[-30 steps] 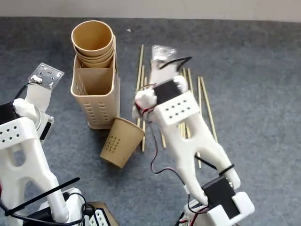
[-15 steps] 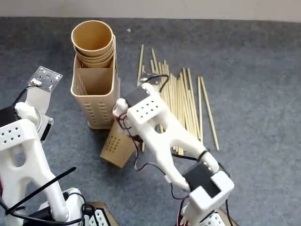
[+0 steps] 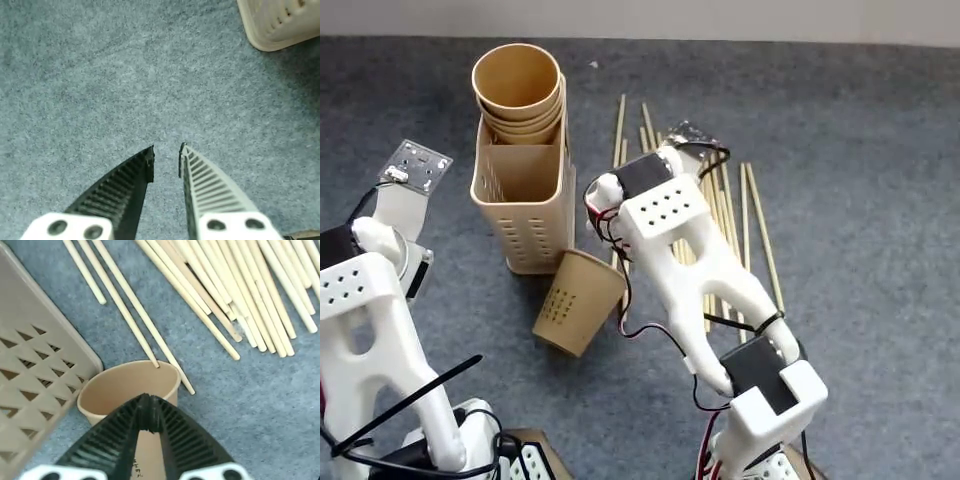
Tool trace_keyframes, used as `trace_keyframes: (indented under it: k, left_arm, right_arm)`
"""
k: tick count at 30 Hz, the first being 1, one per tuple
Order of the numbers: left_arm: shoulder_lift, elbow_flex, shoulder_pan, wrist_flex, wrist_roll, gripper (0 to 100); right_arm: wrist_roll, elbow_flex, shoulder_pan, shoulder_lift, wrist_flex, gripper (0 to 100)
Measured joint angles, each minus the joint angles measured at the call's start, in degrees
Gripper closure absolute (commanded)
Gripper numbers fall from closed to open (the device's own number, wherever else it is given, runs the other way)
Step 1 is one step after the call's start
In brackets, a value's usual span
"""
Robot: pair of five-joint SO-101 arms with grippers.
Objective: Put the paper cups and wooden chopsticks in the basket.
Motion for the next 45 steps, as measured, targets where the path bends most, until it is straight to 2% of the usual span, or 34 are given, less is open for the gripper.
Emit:
trace_keyframes:
  k: [5, 7, 12, 16, 21, 29, 38, 45]
  left_arm:
    - [0.0, 0.0, 0.0, 0.0, 0.0, 89]
    - [0.0, 0.0, 0.0, 0.0, 0.0, 89]
    - [0.0, 0.0, 0.0, 0.0, 0.0, 89]
    - [0.0, 0.0, 0.0, 0.0, 0.0, 89]
    - [0.0, 0.0, 0.0, 0.0, 0.0, 89]
    - [0.0, 2.5, 0.0, -1.7, 0.0, 89]
    - [0.0, 4.9, 0.0, -6.4, 0.0, 89]
    - [0.0, 4.9, 0.0, -6.4, 0.0, 89]
  right_arm:
    - [0.0, 0.0, -2.9, 0.0, 2.3, 53.4]
    - [-0.1, 0.0, -4.0, 0.0, 2.3, 47.0]
    - [-0.4, 0.1, -5.7, 0.0, 1.9, 51.5]
    - [-0.7, 4.4, -5.4, 0.0, -5.3, 55.4]
    - [-9.1, 9.4, -4.3, -0.1, -13.9, 55.7]
    - [-14.9, 11.3, -4.8, -0.1, -20.5, 55.7]
    - [-15.0, 11.2, -4.8, -0.1, -17.8, 55.7]
    - [-13.6, 3.3, -4.8, 0.0, -6.0, 55.7]
